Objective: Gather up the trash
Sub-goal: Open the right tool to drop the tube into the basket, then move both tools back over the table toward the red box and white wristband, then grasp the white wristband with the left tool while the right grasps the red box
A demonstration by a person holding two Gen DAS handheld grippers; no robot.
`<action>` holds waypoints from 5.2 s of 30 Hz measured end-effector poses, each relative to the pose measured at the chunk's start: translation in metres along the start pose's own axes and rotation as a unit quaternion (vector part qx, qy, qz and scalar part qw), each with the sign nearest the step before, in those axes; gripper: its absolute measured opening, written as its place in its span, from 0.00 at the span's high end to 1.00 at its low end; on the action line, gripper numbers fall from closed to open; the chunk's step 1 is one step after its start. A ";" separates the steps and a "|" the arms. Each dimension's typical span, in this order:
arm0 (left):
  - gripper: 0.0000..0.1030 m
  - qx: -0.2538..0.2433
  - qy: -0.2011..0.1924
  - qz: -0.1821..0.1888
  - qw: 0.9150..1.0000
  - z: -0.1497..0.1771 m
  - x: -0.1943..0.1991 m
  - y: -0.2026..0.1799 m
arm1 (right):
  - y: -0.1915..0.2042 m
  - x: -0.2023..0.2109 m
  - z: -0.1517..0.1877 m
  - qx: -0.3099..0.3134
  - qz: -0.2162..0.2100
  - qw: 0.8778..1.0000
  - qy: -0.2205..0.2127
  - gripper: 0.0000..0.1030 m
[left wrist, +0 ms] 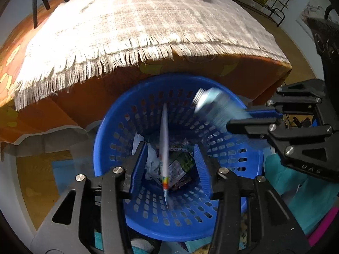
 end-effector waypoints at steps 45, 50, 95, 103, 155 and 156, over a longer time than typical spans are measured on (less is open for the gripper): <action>0.49 0.047 -0.023 -0.013 0.999 -0.070 0.017 0.034 | -0.060 0.046 -0.029 -0.074 0.061 0.994 -0.049 0.09; 0.43 0.048 -0.042 -0.014 0.998 -0.098 0.024 0.034 | -0.082 0.062 -0.045 -0.103 0.066 0.990 -0.072 0.05; 0.49 0.143 -0.073 -0.060 0.985 -0.339 -0.073 0.126 | -0.346 0.103 -0.219 -0.349 0.191 0.898 -0.188 0.00; 0.59 0.148 -0.066 -0.059 0.985 -0.355 -0.094 0.132 | -0.368 0.092 -0.220 -0.366 0.211 0.889 -0.175 0.00; 1.00 0.079 -0.123 -0.094 0.985 -0.365 -0.085 0.104 | -0.308 0.101 -0.199 -0.273 0.134 0.941 -0.152 0.15; 1.00 0.078 -0.127 -0.093 0.985 -0.362 -0.077 0.103 | -0.305 0.103 -0.200 -0.267 0.134 0.942 -0.154 0.15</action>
Point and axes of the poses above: each gripper's, at about its wrist camera, not at the fingertips, and x roughly against the way its jaws point, y to its left, z to its underside, the point moved 9 cm from there along -x, roughly the way its jaws point, and after that the axes turned 15 degrees about -z, right-handed, at the moved point
